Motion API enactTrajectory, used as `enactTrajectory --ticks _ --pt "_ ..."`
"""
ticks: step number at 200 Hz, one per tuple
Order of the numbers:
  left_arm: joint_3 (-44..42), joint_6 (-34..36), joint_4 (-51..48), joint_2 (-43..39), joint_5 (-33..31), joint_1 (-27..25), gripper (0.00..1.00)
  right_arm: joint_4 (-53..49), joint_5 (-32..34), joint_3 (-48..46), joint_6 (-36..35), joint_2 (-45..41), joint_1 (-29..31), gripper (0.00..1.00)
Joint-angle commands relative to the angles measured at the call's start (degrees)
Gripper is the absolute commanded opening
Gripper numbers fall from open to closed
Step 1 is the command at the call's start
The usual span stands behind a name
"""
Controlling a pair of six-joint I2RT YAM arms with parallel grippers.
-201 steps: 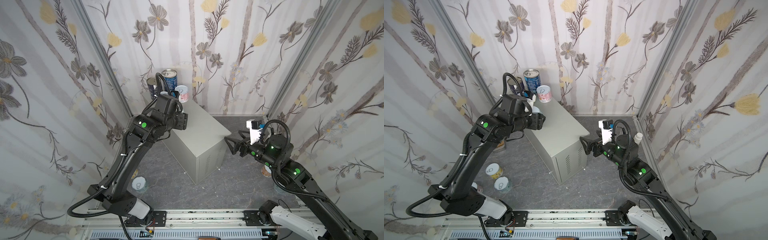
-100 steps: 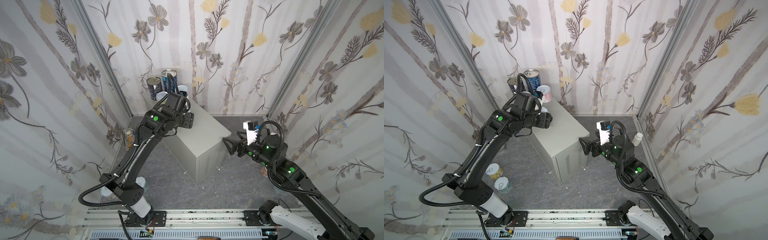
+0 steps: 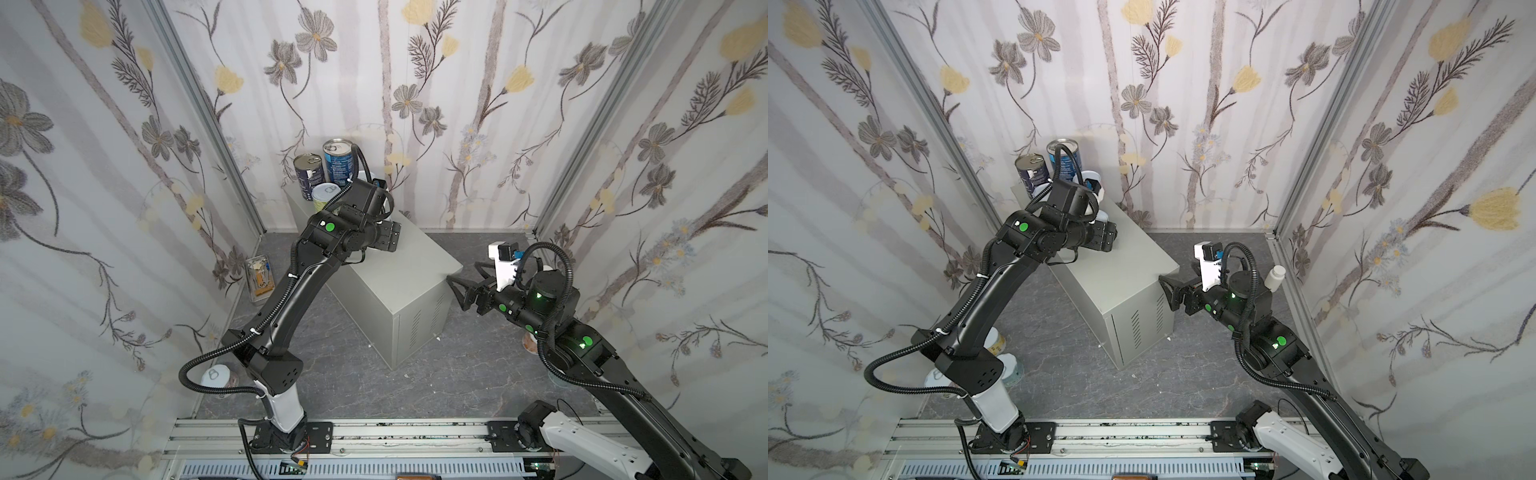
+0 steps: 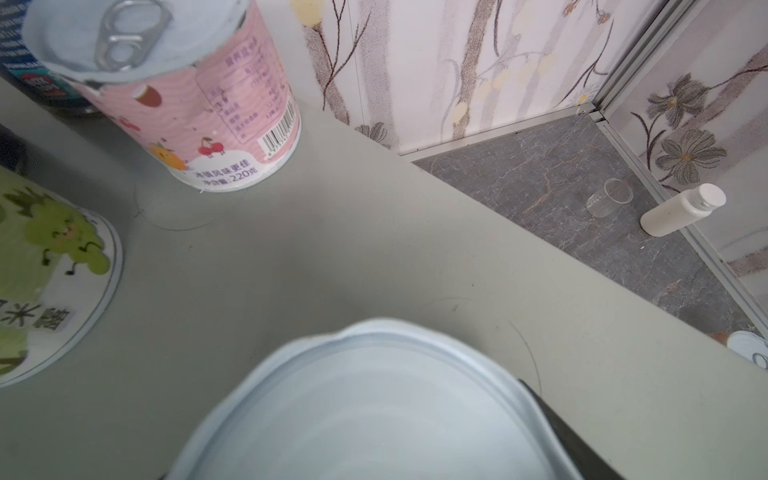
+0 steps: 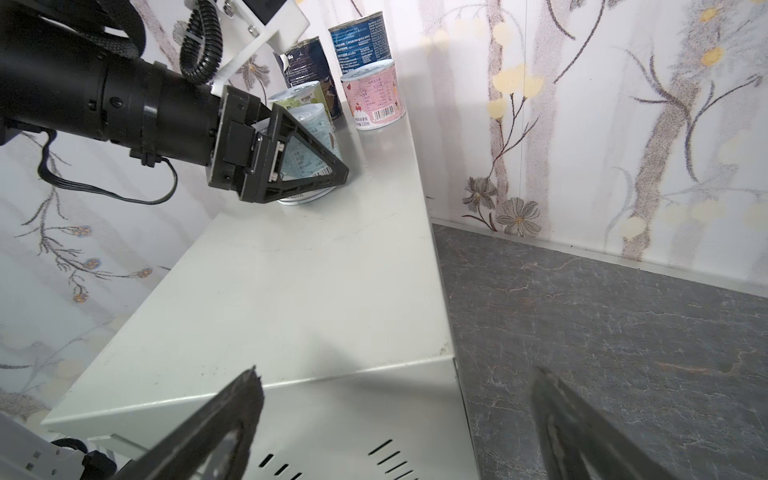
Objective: Place and organize the canned foods onto the counter
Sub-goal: 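Set the teal-labelled can in front of the pink can and open the left gripper, then grasp the teal-labelled can with the right gripper while the left arm lowers away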
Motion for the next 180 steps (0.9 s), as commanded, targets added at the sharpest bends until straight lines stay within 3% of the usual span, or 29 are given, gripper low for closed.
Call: enactTrajectory --ticks 1,42,101,121,153,180 --pt "2.08 -0.02 0.79 0.57 -0.93 -0.13 0.91 0.55 0.35 0.82 -0.84 -0.31 0.05 1.0" --pt "4.67 0.02 1.75 -1.77 -1.83 -0.43 1.0 -2.93 2.99 3.18 -2.94 0.46 0.84 1.0" --pt "3.76 -0.56 5.8 -11.25 -3.78 -0.6 1.0 -6.82 8.88 9.31 -3.42 3.48 7.21 1.0" --pt "-4.48 -0.95 11.08 -18.56 -6.51 -0.62 1.0 -7.37 11.25 12.05 -3.08 6.22 9.94 1.0" --pt "-25.8 -1.53 20.46 -32.51 -12.45 0.62 1.0 -7.0 12.31 16.06 -2.12 10.6 11.77 0.94" --pt "-39.91 -4.42 25.02 -41.53 -11.75 3.33 1.0 -7.34 13.13 19.92 -1.85 15.21 15.13 0.91"
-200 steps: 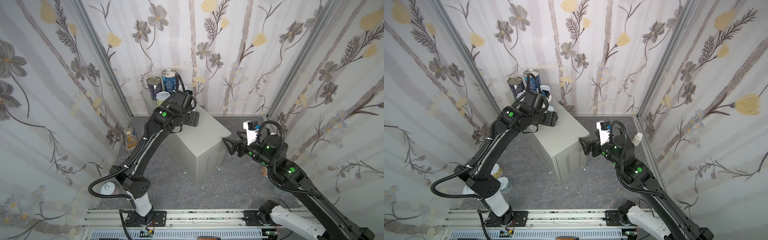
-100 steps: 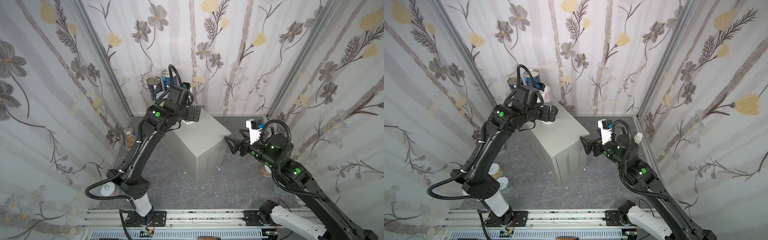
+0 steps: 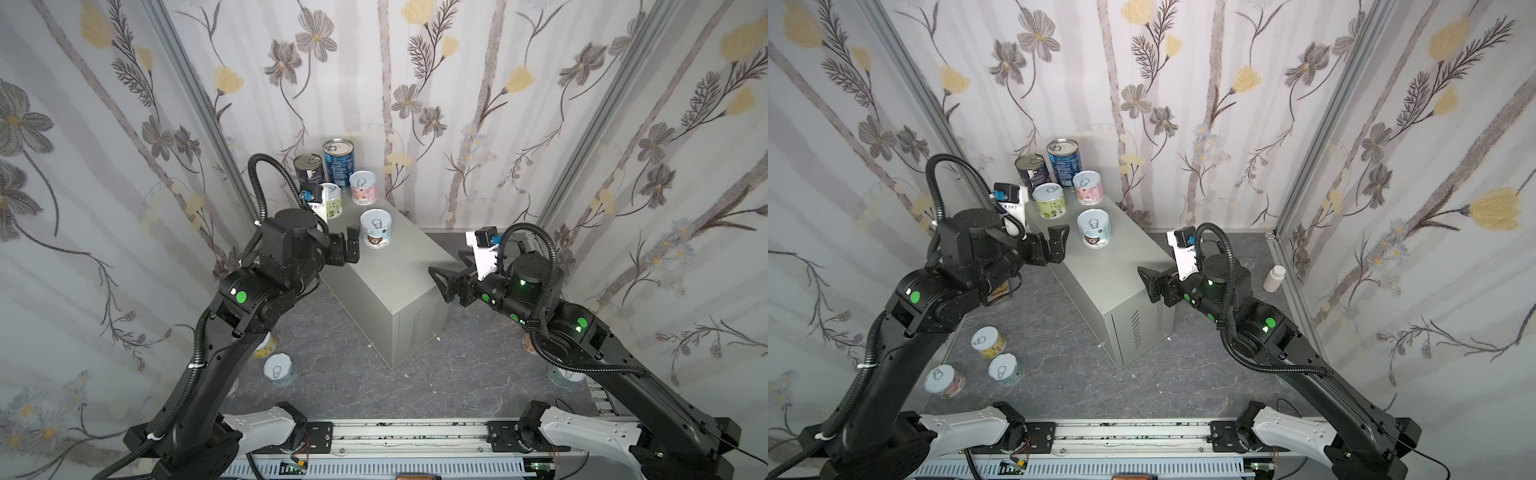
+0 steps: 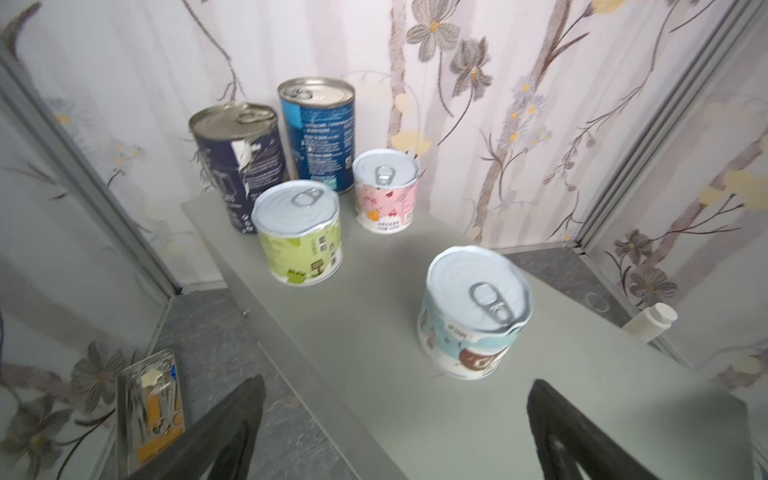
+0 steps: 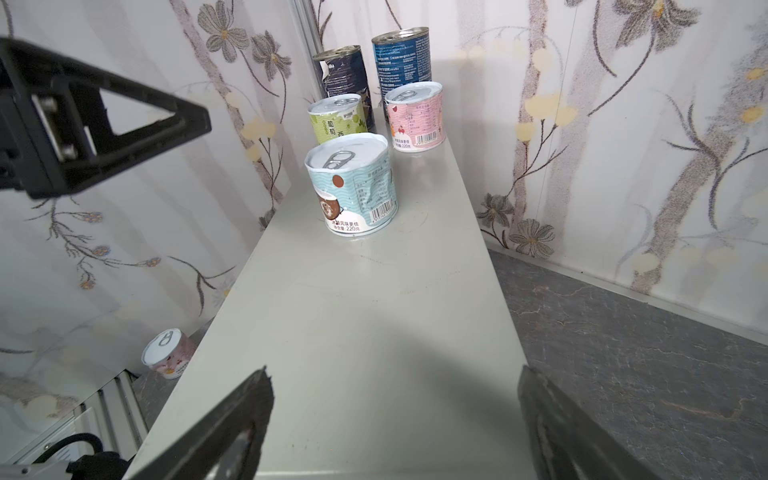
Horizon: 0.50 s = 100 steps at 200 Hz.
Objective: Place and organize the canned foods onto the counter
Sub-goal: 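Grasp the teal-labelled can with the right gripper while the left arm lowers away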
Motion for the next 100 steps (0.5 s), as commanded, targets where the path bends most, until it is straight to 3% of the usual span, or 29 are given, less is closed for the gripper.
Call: enactTrajectory --ticks 1,43,100 --pt "-8.97 -3.08 8.05 -5.64 -2.13 1.64 1.0 0.33 1.22 2.89 0.49 3.4 1.81 0.9" --pt "-24.32 -6.06 12.0 -14.08 -1.02 3.43 1.0 -0.12 3.82 8.57 0.4 10.8 5.21 0.91" --pt "-42.48 -12.62 19.88 -22.93 0.85 4.09 1.0 1.87 6.59 12.87 2.99 17.4 5.47 0.86"
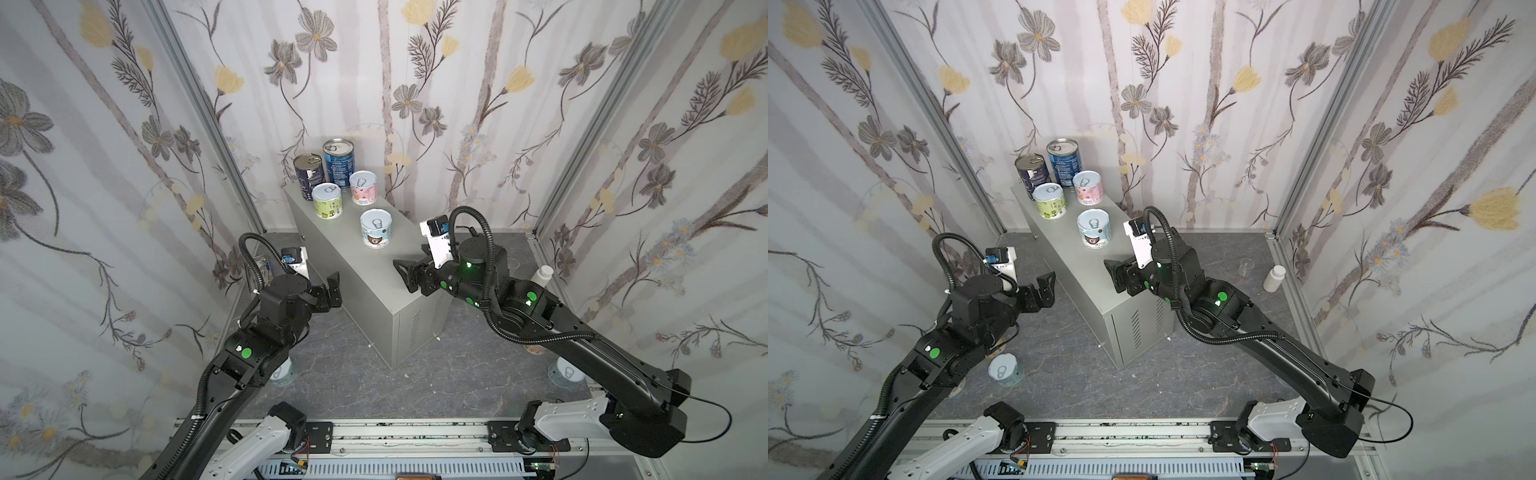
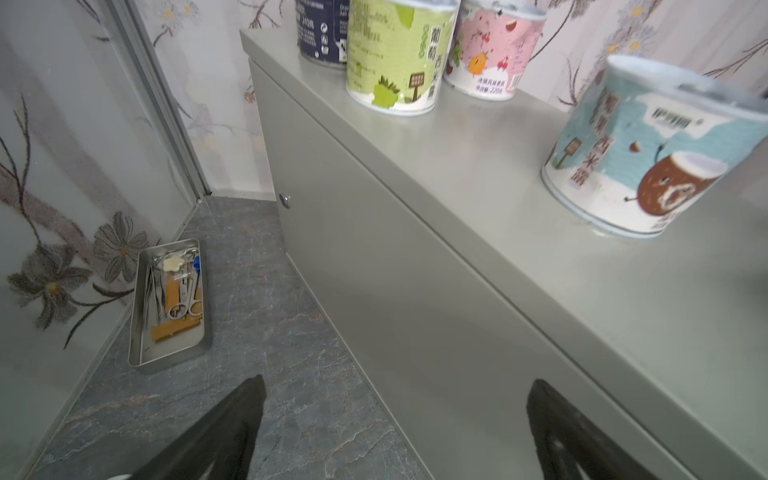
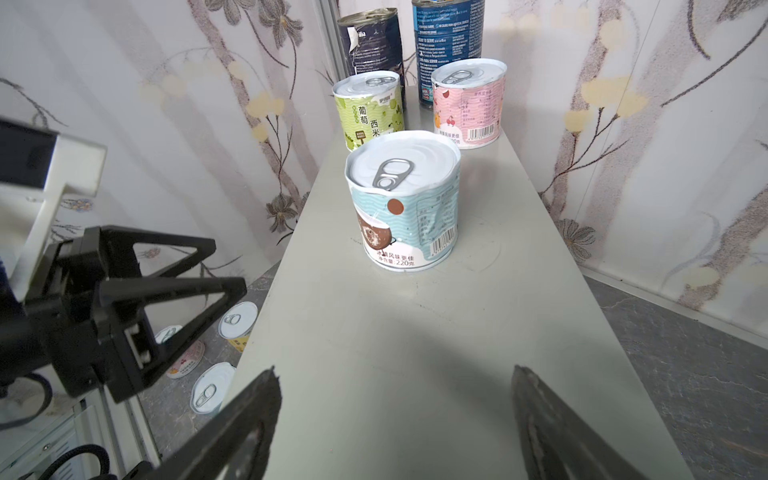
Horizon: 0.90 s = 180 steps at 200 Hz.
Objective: Place and organize the canned foods onto the counter
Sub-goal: 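Grasp the teal-labelled can with the right gripper while the left arm lowers away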
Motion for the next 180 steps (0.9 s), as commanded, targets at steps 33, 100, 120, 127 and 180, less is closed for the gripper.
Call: enactTrajectory --ticks 33,100,120,127,180 --pt "-18.17 -11.39 15.69 -6.85 0.72 0.15 1.0 3.85 3.02 3.78 3.8 5.53 0.16 0.85" --pt "-26.19 -13.35 21.34 -5.95 4.35 0.17 1.0 6.69 7.02 8.61 6.54 13.38 0.29 0.83" --pt "-26.83 -13.82 22.56 -5.78 5.33 0.16 1.0 6.51 8.14 10.7 6.62 15.6 0.3 0.83" --pt "-27.03 -14.11 23.04 -5.69 5.83 0.15 1.0 6.46 8.49 11.32 6.58 16.27 0.3 0.83" --pt "-28.53 -14.46 24.09 -5.16 6.97 -0.54 1.0 5.92 12.44 15.85 6.53 20.88 0.27 0.8"
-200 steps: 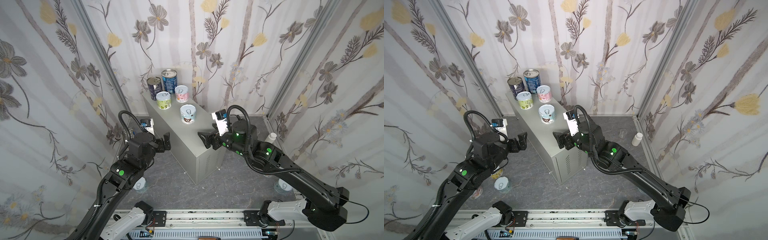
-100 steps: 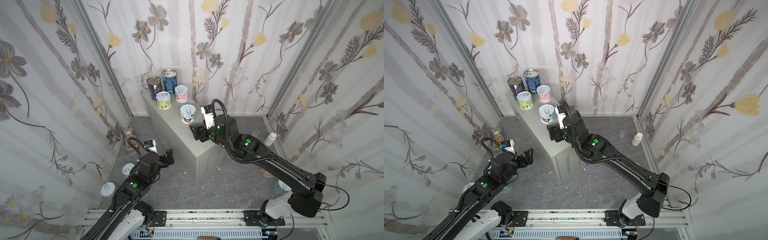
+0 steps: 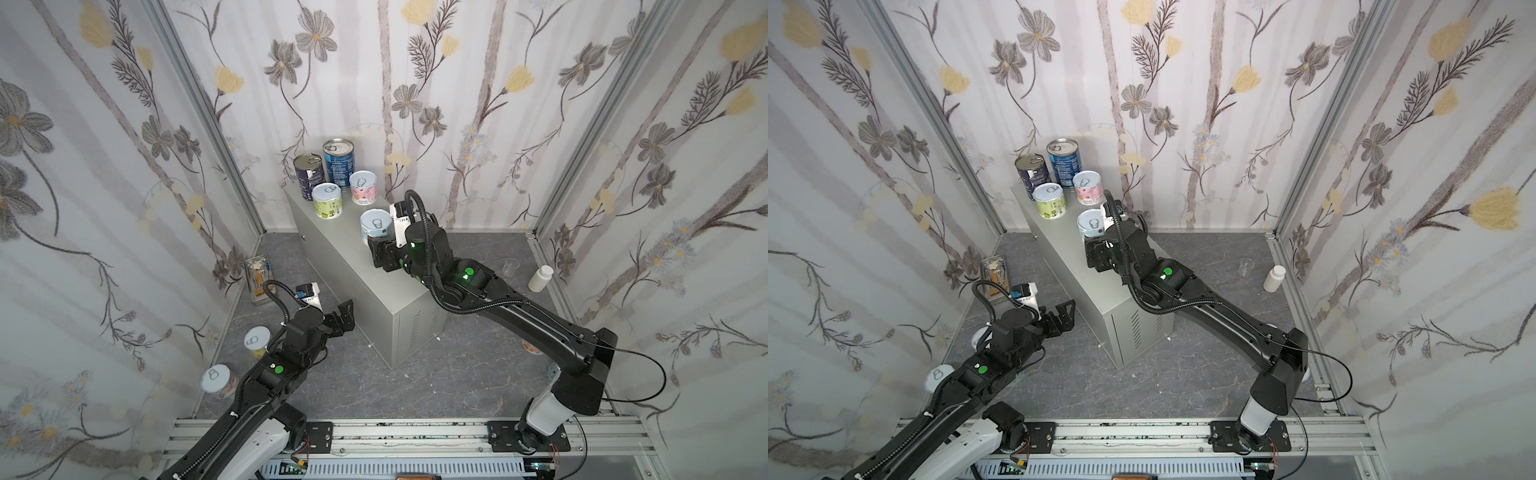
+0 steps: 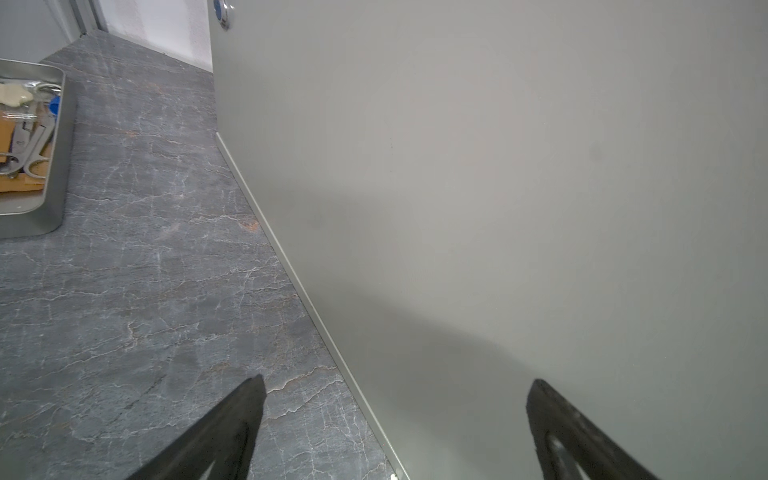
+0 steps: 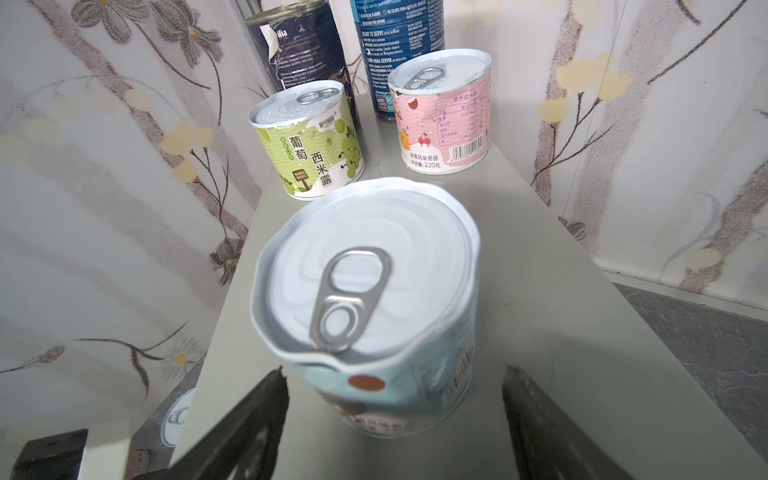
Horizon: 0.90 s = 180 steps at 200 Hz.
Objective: Place and organize the canned foods onto the counter
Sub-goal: 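Grasp the teal-labelled can with the right gripper while the left arm lowers away, then push the held teal-labelled can with the right gripper beside the pink can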
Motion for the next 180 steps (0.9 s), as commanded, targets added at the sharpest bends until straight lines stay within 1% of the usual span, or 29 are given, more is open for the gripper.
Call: enactTrajectory --ticks 1,56,84,109,180 --pt "-0.72 -1.11 2.8 -0.19 0.43 -0.21 1.0 1.97 3.07 1.78 0.26 1.54 -0.06 0.8" --pt "-1.96 -1.51 3.61 -0.33 1.23 -0.62 1.0 0.14 4.88 6.31 -0.92 5.64 -0.6 0.77" --pt "-2.21 -1.77 4.16 -0.02 1.66 -0.74 1.0 -0.31 4.39 7.7 -1.1 7.06 -1.52 0.77" --pt "-2.31 -1.86 4.55 0.55 2.01 -0.7 1.0 -0.67 3.21 9.15 -1.53 8.46 -2.38 0.77" --pt "-3.04 -2.27 5.12 1.3 2.06 -0.99 1.0 0.97 -1.14 9.19 -4.37 9.99 -4.44 0.77"
